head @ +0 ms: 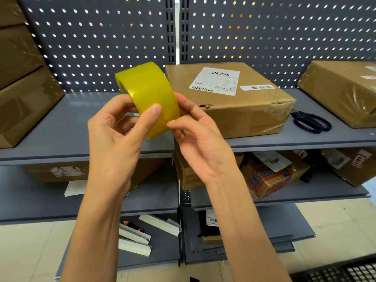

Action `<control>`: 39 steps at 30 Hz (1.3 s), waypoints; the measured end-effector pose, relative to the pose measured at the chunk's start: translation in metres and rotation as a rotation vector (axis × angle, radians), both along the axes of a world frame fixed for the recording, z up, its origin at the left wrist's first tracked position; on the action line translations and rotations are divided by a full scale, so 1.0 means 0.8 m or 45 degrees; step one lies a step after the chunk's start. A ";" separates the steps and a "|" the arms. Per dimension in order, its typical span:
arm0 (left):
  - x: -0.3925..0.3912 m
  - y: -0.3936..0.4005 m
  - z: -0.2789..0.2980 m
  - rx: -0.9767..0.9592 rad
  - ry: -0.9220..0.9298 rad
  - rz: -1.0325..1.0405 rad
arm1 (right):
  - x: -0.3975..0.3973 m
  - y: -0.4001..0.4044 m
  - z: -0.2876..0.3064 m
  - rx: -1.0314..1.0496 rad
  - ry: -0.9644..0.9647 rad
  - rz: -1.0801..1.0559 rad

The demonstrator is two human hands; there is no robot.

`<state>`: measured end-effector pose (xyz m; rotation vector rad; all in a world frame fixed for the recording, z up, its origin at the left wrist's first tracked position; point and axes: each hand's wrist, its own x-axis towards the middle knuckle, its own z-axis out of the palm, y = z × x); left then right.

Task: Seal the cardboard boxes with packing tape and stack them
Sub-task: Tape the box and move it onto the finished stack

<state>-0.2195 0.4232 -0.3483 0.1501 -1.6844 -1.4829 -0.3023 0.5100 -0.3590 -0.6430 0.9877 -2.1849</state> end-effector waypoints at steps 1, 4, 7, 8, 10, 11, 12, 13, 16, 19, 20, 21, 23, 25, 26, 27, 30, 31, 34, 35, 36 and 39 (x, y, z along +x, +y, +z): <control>0.000 0.000 0.000 -0.002 0.000 -0.001 | 0.000 0.000 -0.001 0.003 0.004 -0.005; 0.000 -0.001 -0.001 -0.006 0.000 -0.003 | 0.000 0.001 -0.003 0.004 0.011 -0.012; 0.001 -0.002 -0.001 -0.012 -0.010 -0.001 | 0.000 0.002 -0.003 0.015 -0.002 -0.022; 0.001 -0.002 -0.001 -0.012 -0.015 0.002 | -0.001 0.002 -0.003 0.026 -0.010 -0.029; 0.001 -0.003 -0.002 -0.018 -0.026 0.006 | -0.001 0.003 -0.002 0.038 -0.026 -0.038; 0.001 -0.003 -0.002 -0.022 -0.029 0.006 | -0.001 0.003 -0.002 0.043 -0.028 -0.038; 0.001 -0.003 -0.002 -0.025 -0.031 0.005 | -0.001 0.002 -0.002 0.053 -0.025 -0.039; 0.001 -0.003 -0.003 -0.031 -0.031 0.004 | -0.001 0.002 -0.001 0.065 -0.019 -0.039; 0.002 -0.003 -0.001 -0.038 -0.014 0.002 | 0.000 0.004 -0.001 0.076 0.032 -0.030; 0.002 -0.009 -0.002 -0.104 -0.024 -0.014 | 0.001 0.006 0.003 0.068 0.088 -0.034; 0.003 -0.013 -0.003 -0.168 -0.070 -0.045 | 0.001 0.006 0.005 0.046 0.080 -0.030; 0.003 -0.016 -0.005 -0.249 -0.139 -0.087 | 0.001 0.006 0.007 0.023 0.064 -0.025; 0.005 -0.024 -0.011 -0.416 -0.263 -0.154 | 0.002 0.006 0.011 0.028 0.085 -0.055; 0.006 -0.027 -0.015 -0.456 -0.299 -0.174 | 0.002 0.007 0.012 0.113 0.235 -0.174; 0.006 -0.026 -0.015 -0.424 -0.294 -0.176 | 0.003 0.007 0.012 0.189 0.389 -0.274; 0.006 -0.024 -0.014 -0.398 -0.284 -0.167 | 0.005 0.006 0.012 0.303 0.624 -0.413; 0.007 -0.022 -0.012 -0.475 -0.286 -0.060 | 0.009 -0.002 0.008 0.705 1.441 -0.942; 0.008 -0.022 -0.011 -0.512 -0.298 -0.024 | 0.009 -0.004 0.007 0.751 1.570 -1.052; 0.010 -0.024 -0.010 -0.528 -0.320 0.017 | 0.008 -0.005 0.004 0.720 1.783 -1.168; 0.009 -0.024 -0.011 -0.529 -0.330 0.027 | 0.008 -0.005 0.003 0.712 1.832 -1.186; 0.009 -0.025 -0.012 -0.531 -0.340 0.038 | 0.007 -0.004 0.002 0.709 1.867 -1.202; 0.011 -0.027 -0.014 -0.552 -0.391 0.063 | 0.003 0.000 0.006 0.712 1.888 -1.201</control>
